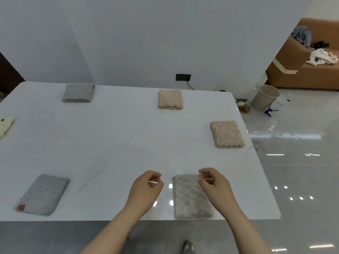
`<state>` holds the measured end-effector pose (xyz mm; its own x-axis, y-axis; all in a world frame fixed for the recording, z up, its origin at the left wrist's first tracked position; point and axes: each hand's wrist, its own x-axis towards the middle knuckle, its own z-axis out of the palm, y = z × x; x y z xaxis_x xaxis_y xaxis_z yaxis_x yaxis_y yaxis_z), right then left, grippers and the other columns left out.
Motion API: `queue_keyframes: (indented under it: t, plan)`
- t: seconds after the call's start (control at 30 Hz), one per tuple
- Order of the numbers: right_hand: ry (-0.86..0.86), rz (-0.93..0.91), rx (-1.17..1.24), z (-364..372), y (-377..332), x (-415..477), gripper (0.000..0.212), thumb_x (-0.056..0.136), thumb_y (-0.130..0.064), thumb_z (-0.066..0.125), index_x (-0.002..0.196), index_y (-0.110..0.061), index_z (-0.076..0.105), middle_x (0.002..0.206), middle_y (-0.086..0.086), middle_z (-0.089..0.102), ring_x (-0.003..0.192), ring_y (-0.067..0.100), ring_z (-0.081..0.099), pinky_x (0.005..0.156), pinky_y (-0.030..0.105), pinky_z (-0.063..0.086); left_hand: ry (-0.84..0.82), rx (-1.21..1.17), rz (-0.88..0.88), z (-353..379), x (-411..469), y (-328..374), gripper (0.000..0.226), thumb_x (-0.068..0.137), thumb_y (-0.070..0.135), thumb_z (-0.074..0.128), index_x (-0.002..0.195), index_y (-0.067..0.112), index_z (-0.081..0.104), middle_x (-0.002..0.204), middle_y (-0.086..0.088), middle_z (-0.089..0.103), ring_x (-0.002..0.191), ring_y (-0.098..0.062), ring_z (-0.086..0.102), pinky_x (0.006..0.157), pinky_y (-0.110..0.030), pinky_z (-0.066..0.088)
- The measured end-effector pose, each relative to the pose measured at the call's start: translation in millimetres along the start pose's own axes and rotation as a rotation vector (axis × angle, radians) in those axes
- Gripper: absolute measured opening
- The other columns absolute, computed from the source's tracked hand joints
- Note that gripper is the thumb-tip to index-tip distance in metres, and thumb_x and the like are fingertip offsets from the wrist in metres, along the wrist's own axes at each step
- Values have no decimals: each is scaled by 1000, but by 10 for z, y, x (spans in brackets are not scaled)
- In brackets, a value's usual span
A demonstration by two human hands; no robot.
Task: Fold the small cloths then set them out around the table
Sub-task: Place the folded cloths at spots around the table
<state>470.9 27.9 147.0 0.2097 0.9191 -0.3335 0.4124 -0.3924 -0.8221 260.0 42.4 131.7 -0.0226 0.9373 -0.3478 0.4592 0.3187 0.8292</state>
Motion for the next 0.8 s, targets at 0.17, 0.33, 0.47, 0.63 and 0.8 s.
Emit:
queue_keyframes:
  t: [0.17,0.33,0.47,0.63,0.8]
  plan:
    - [-94,-18,-73,-453,270,166,19,91,-13,57,106,-23,60,98,-4,65,86,4,60,59,8,42,110,-41,-97,482,-169,87,16,89,17,59,103,22,61,99,9,64,78,-1,58,57,-5,40]
    - [-102,10,-93,-587,418,294,22,90,-13,58,111,-19,59,100,-2,64,85,5,59,61,12,41,142,-11,-148,652,-197,74,17,88,17,60,105,21,60,100,5,64,81,-1,57,62,-9,39]
    - [-90,51,-105,-513,512,391,27,91,-17,58,117,-16,57,101,-2,61,84,7,58,62,14,40,111,48,-166,644,-110,-32,22,89,20,59,111,17,60,100,5,62,83,-1,57,62,-9,38]
    - [-65,122,-127,-307,628,419,31,92,-18,56,123,-13,54,102,-1,60,82,6,56,59,14,39,54,119,-181,567,-1,-186,27,91,21,56,117,15,57,104,3,60,90,-9,56,67,-13,39]
    - [-65,201,-168,-100,751,398,39,92,-19,55,130,-12,48,122,6,57,99,18,57,74,23,45,-18,125,-234,557,76,-350,31,91,23,56,120,12,55,103,3,58,92,-10,55,76,-18,39]
